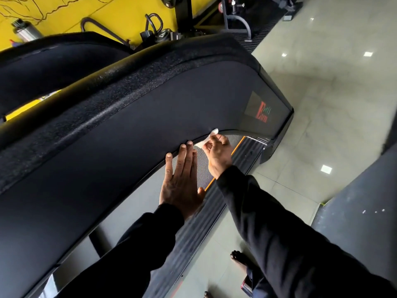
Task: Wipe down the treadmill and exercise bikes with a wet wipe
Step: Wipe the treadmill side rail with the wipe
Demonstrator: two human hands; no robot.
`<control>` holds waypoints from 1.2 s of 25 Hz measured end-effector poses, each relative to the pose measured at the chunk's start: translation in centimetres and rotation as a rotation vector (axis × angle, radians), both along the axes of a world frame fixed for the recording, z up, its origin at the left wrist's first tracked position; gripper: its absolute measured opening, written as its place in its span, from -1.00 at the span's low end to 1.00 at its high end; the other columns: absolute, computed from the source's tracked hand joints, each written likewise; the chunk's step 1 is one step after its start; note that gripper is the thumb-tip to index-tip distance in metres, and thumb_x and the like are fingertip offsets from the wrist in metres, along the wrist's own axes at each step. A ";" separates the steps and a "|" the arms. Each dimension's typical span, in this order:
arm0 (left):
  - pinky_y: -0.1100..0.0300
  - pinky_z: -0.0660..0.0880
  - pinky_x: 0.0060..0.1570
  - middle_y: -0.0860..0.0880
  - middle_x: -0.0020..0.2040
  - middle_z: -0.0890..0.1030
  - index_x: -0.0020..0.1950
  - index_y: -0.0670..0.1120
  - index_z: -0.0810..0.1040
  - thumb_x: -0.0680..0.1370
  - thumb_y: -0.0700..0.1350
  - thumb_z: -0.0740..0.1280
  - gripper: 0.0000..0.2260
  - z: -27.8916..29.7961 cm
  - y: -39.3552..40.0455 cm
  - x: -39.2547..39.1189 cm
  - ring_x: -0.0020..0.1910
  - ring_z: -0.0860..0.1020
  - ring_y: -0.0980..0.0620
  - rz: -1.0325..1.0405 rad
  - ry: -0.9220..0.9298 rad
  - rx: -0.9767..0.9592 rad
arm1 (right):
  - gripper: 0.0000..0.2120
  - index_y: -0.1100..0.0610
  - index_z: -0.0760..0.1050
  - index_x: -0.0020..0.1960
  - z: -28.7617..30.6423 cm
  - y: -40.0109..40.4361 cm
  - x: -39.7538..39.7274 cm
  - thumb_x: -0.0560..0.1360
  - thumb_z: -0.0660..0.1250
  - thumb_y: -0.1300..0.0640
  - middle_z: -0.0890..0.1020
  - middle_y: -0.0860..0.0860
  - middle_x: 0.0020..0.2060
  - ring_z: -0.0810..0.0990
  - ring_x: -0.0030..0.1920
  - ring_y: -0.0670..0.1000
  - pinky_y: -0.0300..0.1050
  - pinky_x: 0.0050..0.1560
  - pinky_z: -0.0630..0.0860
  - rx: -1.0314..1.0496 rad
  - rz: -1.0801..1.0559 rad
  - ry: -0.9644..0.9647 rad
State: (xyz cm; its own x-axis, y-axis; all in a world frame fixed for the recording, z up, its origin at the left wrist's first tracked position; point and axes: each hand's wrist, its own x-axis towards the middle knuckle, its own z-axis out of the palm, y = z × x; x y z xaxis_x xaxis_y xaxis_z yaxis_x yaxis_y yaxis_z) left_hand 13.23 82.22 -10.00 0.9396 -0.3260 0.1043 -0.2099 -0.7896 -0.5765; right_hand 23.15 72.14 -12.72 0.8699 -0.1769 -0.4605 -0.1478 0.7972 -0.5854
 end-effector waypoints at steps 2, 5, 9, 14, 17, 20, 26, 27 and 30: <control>-0.25 -0.23 0.49 -0.26 0.60 -0.03 0.58 -0.29 0.09 0.44 0.21 0.28 -0.12 -0.2 -0.6 0.6 0.59 -0.05 -0.19 -0.009 0.001 0.019 | -0.94 0.18 0.40 -0.03 -0.6 1.0 -1.5 0.62 0.23 0.22 0.52 0.04 -0.30 0.52 -0.29 -0.07 -0.25 -0.20 0.55 -0.011 0.085 -0.074; -0.25 -0.27 0.48 -0.26 0.60 -0.06 0.58 -0.29 0.03 0.46 0.22 0.27 -0.10 -0.5 -1.4 1.5 0.59 -0.07 -0.18 -0.018 0.011 0.033 | -0.86 0.17 0.41 -0.13 -1.0 0.2 -1.5 0.61 0.25 0.22 0.53 0.02 -0.36 0.53 -0.34 -0.10 -0.28 -0.28 0.52 -0.059 0.145 -0.119; -0.22 -0.27 0.49 -0.25 0.60 0.02 0.56 -0.31 0.11 0.42 0.21 0.30 -0.10 -0.8 -1.8 2.1 0.59 0.00 -0.17 -0.025 0.006 0.029 | -0.84 0.17 0.37 -0.13 -1.5 -1.3 1.1 0.63 0.20 0.25 0.44 0.09 -0.31 0.47 -0.29 -0.03 -0.22 -0.25 0.56 -0.029 -0.023 -0.007; -0.22 -0.27 0.49 -0.26 0.59 0.06 0.56 -0.30 0.13 0.45 0.19 0.28 -0.15 -1.3 -2.4 3.1 0.58 0.04 -0.19 -0.069 0.003 0.037 | -0.83 0.13 0.36 -0.14 -2.7 -0.4 0.0 0.63 0.21 0.21 0.48 0.07 -0.31 0.48 -0.29 -0.02 -0.23 -0.25 0.49 -0.110 0.134 -0.115; -0.21 -0.30 0.49 -0.26 0.59 0.05 0.55 -0.33 0.12 0.44 0.20 0.24 -0.14 -1.4 -2.8 3.6 0.59 0.04 -0.18 -0.064 0.026 0.049 | -0.85 0.15 0.33 -0.11 -2.5 -2.4 2.5 0.65 0.17 0.23 0.35 0.04 -0.37 0.37 -0.43 -0.11 -0.23 -0.27 0.52 -0.063 -0.013 0.045; -0.21 -0.31 0.49 -0.26 0.59 0.05 0.56 -0.30 0.09 0.45 0.20 0.26 -0.14 -1.9 -3.3 4.1 0.59 0.02 -0.18 -0.076 0.031 0.049 | -0.95 0.16 0.31 0.04 -3.1 -1.2 1.8 0.66 0.13 0.19 0.42 0.03 -0.27 0.43 -0.33 -0.09 -0.29 -0.33 0.49 -0.091 -0.005 0.033; -0.20 -0.37 0.47 -0.24 0.60 0.02 0.56 -0.32 0.12 0.41 0.19 0.29 -0.11 -3.0 -4.9 5.9 0.59 -0.01 -0.17 -0.095 0.087 0.036 | -0.75 0.12 0.30 -0.21 -5.8 -3.6 4.7 0.65 0.18 0.23 0.34 0.02 -0.45 0.36 -0.46 -0.10 -0.29 -0.44 0.42 -0.170 -0.048 0.052; -0.19 -0.38 0.47 -0.24 0.60 0.01 0.56 -0.33 0.11 0.40 0.17 0.31 -0.10 -3.2 -5.2 6.2 0.59 -0.02 -0.16 -0.088 0.096 0.031 | -0.74 0.12 0.28 -0.21 -6.5 -4.3 5.6 0.65 0.16 0.23 0.32 -0.02 -0.49 0.32 -0.48 -0.12 -0.27 -0.44 0.42 -0.165 -0.075 0.091; -0.18 -0.39 0.47 -0.24 0.60 0.03 0.55 -0.34 0.13 0.37 0.13 0.35 -0.09 -3.8 -5.8 7.1 0.59 -0.02 -0.16 -0.078 0.112 0.025 | -0.74 0.10 0.27 -0.21 -8.5 -4.8 7.5 0.66 0.14 0.24 0.32 -0.03 -0.49 0.29 -0.56 -0.18 -0.21 -0.38 0.37 -0.185 -0.124 0.133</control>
